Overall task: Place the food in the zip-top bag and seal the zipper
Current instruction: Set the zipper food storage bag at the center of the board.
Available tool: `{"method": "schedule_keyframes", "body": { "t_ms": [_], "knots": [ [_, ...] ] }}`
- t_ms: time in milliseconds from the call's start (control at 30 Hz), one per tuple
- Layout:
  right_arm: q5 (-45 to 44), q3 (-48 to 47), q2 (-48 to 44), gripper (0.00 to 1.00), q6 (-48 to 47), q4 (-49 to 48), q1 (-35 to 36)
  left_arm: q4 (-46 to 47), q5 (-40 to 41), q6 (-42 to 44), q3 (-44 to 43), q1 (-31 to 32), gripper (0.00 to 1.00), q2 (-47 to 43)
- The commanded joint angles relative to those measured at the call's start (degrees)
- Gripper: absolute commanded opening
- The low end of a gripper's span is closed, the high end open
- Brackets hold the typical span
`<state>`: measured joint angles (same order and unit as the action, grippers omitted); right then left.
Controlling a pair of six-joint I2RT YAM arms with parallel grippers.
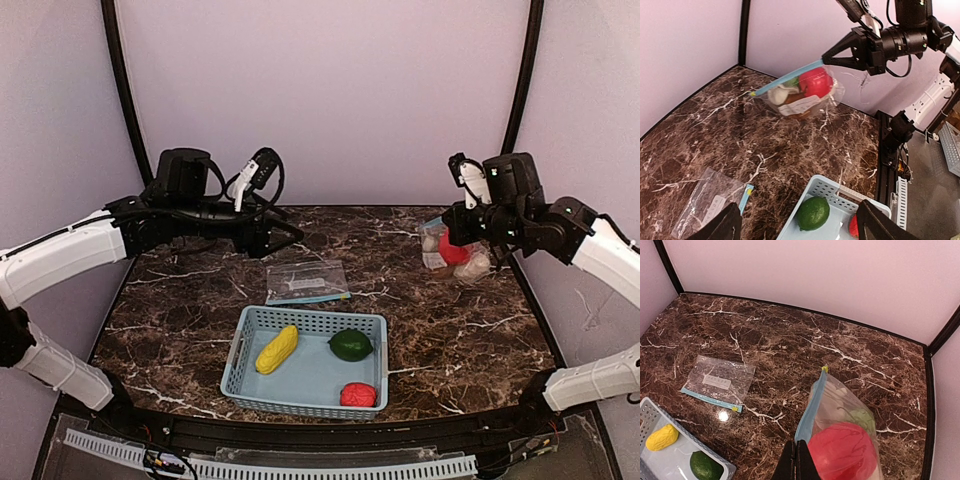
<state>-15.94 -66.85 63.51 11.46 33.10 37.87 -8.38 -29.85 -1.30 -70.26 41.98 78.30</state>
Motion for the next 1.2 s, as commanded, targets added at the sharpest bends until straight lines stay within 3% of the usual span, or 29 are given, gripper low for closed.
{"method": "schedule_keyframes", "body": {
  "t_ms": [0,267,500,967,1100,1167],
  "knots": [
    [-1.26,-1.57,2.55,0.0,1.96,-1.08,-0.36,0.58,2.53,-3.41,3.48,-3.82,0.8,-3.72],
    [4.17,-2.15,7.06,0.0,4.43,-5.37,-1.41,1.0,4.75,-6.34,9.15,-10.02,0.81,-6.49],
    [12.56,0.35,12.32,0.0,8.3,-9.15,-8.2,-0.78,6.07,-5.86,9.09,-10.77,0.81,-6.77],
    [7.74,6.79,17.67,0.0,10.09,-11.19,-20.12,-2.79,8.7,-6.61,9.02,-10.82,0.81,-4.61],
    [8.59,8.3,17.12,0.07,9.82,-12.2,-21.98,-3.97,10.26,-7.78,8.42,-11.2,0.81,-2.2],
    [10.31,8.8,17.01,0.21,9.42,-12.88,-22.5,-4.58,10.95,-8.87,7.96,-11.77,0.81,-0.6]
  ]
}}
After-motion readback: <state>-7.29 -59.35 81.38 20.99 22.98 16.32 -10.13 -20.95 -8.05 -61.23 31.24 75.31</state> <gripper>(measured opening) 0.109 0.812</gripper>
